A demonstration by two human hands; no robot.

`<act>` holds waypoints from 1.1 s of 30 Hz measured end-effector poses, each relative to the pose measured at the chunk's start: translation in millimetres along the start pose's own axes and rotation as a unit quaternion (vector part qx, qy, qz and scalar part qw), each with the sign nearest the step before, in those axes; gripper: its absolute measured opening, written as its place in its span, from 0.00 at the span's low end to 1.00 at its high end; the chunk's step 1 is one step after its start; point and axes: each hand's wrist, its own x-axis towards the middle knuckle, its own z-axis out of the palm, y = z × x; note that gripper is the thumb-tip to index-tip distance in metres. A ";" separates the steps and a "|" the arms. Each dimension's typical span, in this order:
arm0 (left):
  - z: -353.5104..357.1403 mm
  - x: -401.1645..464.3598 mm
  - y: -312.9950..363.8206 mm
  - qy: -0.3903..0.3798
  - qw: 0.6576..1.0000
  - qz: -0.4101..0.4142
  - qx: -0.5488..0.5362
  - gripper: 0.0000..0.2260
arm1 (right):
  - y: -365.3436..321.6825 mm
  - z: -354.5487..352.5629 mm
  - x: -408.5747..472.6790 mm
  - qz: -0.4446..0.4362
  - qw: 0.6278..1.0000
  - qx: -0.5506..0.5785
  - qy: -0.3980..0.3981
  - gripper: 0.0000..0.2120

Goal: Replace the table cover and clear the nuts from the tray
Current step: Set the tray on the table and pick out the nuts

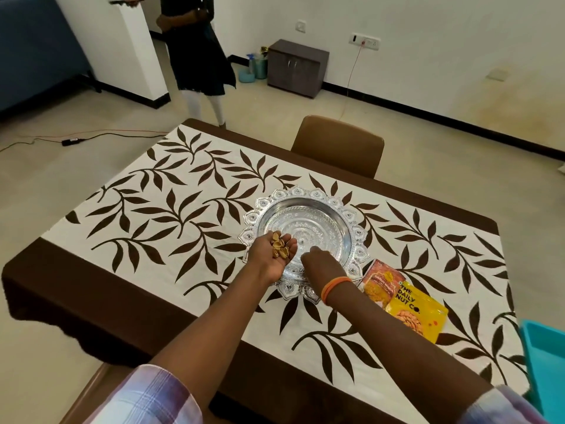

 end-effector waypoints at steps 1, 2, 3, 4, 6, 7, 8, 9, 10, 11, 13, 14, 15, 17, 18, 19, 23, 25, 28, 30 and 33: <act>0.0 0.4 -0.6 0.002 1.000 0.000 0.001 0.14 | -0.6 -0.4 1.4 -0.006 1.000 -0.008 -0.002 0.12; -0.1 0.6 -1.1 0.003 1.000 -0.001 0.002 0.14 | -0.1 -1.3 2.5 -0.010 1.000 -0.014 -0.004 0.12; 0.2 0.6 -1.3 0.004 1.000 0.000 0.004 0.14 | 0.9 -2.9 4.0 -0.009 1.000 -0.018 -0.008 0.12; 0.8 0.4 -1.5 0.004 1.000 0.001 0.005 0.14 | 2.0 -4.6 5.3 -0.006 1.000 -0.020 -0.010 0.12; 1.4 0.2 -1.1 0.003 1.000 0.002 0.006 0.14 | 4.6 -8.2 7.9 0.008 1.000 -0.012 -0.013 0.12; 1.6 0.3 -0.9 0.003 1.000 0.002 0.006 0.14 | 5.6 -9.8 9.0 0.018 1.000 -0.004 -0.016 0.12; 1.9 0.6 -1.3 0.004 1.000 0.002 0.007 0.13 | 6.4 -11.0 10.2 0.026 0.999 0.004 -0.020 0.13; 2.2 0.7 -1.6 0.003 1.000 0.003 0.008 0.13 | 7.0 -11.6 11.7 0.028 0.999 0.013 -0.023 0.12; 2.5 0.9 -2.2 0.002 1.000 0.004 0.010 0.13 | 7.1 -12.2 12.9 0.027 0.999 0.022 -0.024 0.12; 2.9 0.9 -2.3 0.002 1.000 0.005 0.011 0.14 | 6.8 -13.3 14.5 0.026 0.999 0.029 -0.023 0.11; 3.5 1.8 -3.0 0.003 1.000 0.002 0.011 0.14 | 6.8 -16.0 14.7 0.028 0.999 0.036 -0.024 0.11; 3.5 2.1 -2.7 0.003 1.000 0.004 0.010 0.14 | 6.6 -16.7 14.6 0.028 0.999 0.034 -0.024 0.12; 3.8 2.6 -3.0 0.003 1.000 0.004 0.011 0.15 | 7.1 -16.1 14.0 0.026 0.999 0.027 -0.020 0.13; 4.8 3.8 -3.8 0.003 1.000 0.002 0.014 0.14 | 7.9 -12.1 12.3 0.015 1.000 0.006 0.001 0.14; 5.4 4.5 -4.3 0.002 1.000 0.000 0.012 0.14 | 7.7 -10.0 11.0 0.009 1.000 -0.004 0.014 0.14; 5.9 4.9 -4.4 0.001 1.000 -0.001 0.010 0.14 | 7.1 -7.7 9.8 0.004 1.000 -0.009 0.023 0.14; 5.3 7.8 -5.1 0.003 1.000 -0.005 0.011 0.14 | 7.8 -5.1 7.9 0.012 0.998 0.042 0.041 0.11; 5.2 8.5 -5.6 0.003 1.000 -0.007 0.007 0.14 | 15.6 -11.0 10.2 0.060 0.984 0.155 0.057 0.07; 6.1 7.5 -5.9 0.001 1.000 -0.008 0.010 0.14 | 26.5 -33.6 10.0 0.128 0.929 0.334 0.094 0.02; 7.2 7.0 -7.3 0.001 1.000 -0.010 0.018 0.14 | 28.2 -51.1 5.8 0.139 0.863 0.469 0.125 0.03; 10.5 6.0 -11.6 -0.005 1.000 -0.019 0.023 0.13 | 17.6 -72.1 5.7 0.091 0.849 0.501 0.142 0.03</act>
